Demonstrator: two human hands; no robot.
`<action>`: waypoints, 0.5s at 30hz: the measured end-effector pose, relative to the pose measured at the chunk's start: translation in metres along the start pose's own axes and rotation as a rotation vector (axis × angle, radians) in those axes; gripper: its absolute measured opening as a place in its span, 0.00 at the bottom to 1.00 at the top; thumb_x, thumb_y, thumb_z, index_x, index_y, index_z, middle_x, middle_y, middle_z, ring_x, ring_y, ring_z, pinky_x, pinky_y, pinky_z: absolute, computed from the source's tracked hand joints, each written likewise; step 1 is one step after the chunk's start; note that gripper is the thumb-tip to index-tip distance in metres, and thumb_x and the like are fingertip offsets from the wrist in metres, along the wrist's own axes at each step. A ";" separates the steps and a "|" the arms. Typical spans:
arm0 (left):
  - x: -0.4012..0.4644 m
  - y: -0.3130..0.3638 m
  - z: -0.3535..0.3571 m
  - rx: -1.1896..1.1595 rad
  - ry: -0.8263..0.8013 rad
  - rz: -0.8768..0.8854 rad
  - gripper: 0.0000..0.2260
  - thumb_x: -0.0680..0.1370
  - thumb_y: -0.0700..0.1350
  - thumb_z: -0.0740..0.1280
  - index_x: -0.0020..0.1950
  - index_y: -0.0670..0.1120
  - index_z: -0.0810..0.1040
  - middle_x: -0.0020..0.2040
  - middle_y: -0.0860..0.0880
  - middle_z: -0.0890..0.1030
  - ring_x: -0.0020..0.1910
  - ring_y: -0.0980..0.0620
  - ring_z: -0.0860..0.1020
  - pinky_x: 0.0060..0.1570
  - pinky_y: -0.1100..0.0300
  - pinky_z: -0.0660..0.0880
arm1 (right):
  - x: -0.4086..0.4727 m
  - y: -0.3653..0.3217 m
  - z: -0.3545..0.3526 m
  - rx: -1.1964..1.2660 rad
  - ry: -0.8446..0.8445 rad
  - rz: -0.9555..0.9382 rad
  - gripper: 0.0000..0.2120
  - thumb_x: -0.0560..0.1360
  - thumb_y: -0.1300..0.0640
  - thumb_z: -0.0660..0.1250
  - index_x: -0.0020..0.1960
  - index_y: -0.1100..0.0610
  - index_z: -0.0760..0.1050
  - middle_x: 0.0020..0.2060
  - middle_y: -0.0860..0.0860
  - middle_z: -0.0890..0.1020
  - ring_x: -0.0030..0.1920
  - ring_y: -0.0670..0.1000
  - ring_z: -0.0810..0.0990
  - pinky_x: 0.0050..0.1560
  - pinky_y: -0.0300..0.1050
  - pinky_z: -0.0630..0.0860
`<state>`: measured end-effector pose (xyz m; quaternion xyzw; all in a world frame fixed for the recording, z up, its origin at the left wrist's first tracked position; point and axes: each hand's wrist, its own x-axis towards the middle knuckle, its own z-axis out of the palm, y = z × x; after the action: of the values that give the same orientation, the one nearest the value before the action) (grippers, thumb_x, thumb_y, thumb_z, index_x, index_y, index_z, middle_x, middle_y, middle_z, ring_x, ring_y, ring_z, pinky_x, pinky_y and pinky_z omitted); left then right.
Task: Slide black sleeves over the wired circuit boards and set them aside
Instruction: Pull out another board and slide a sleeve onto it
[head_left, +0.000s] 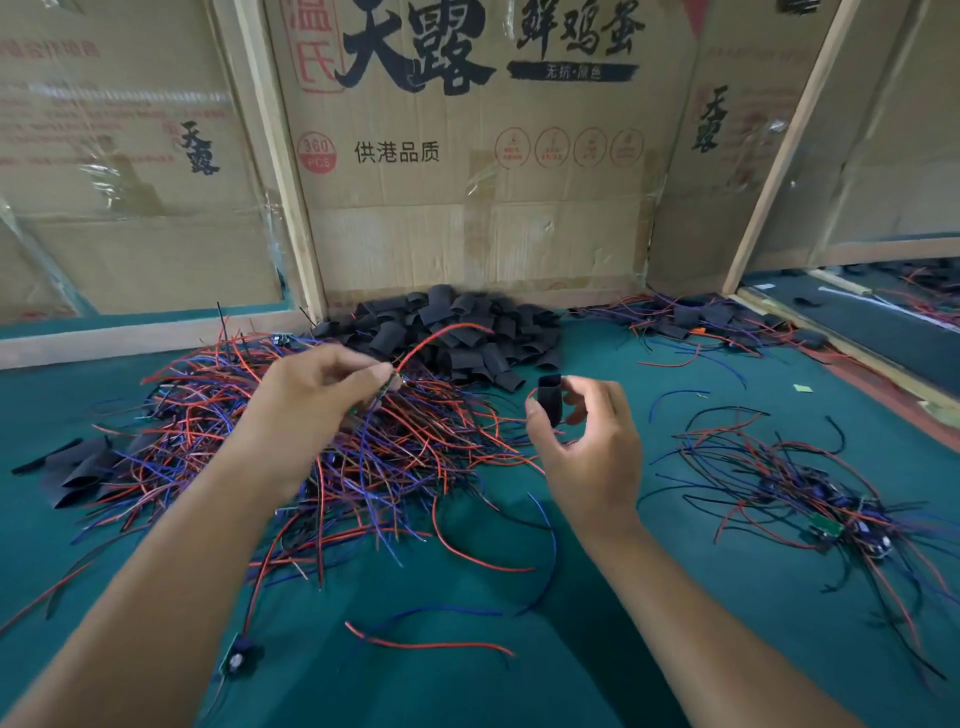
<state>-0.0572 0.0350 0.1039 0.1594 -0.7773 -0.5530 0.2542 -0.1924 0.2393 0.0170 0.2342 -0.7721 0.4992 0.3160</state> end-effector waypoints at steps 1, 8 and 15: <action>-0.008 0.002 0.003 -0.204 -0.012 -0.070 0.07 0.74 0.48 0.72 0.45 0.44 0.80 0.34 0.55 0.82 0.31 0.57 0.74 0.38 0.61 0.70 | 0.001 0.001 -0.001 -0.004 0.008 0.001 0.18 0.73 0.43 0.67 0.55 0.56 0.78 0.46 0.48 0.77 0.42 0.47 0.77 0.40 0.37 0.71; -0.032 -0.020 0.034 -0.538 -0.144 -0.284 0.10 0.71 0.44 0.69 0.50 0.42 0.80 0.39 0.49 0.84 0.32 0.57 0.69 0.33 0.65 0.67 | 0.003 0.005 -0.004 -0.027 0.025 0.011 0.16 0.73 0.49 0.72 0.55 0.58 0.78 0.46 0.50 0.78 0.42 0.51 0.79 0.41 0.35 0.68; -0.037 -0.033 0.043 -0.742 -0.220 -0.526 0.05 0.70 0.46 0.70 0.35 0.46 0.81 0.39 0.45 0.78 0.24 0.61 0.70 0.24 0.69 0.68 | 0.007 0.006 -0.006 -0.033 0.049 0.042 0.15 0.72 0.52 0.75 0.54 0.59 0.78 0.46 0.50 0.78 0.40 0.50 0.78 0.40 0.34 0.66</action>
<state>-0.0527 0.0771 0.0531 0.1899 -0.4826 -0.8528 0.0614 -0.1996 0.2466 0.0202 0.2002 -0.7770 0.4985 0.3280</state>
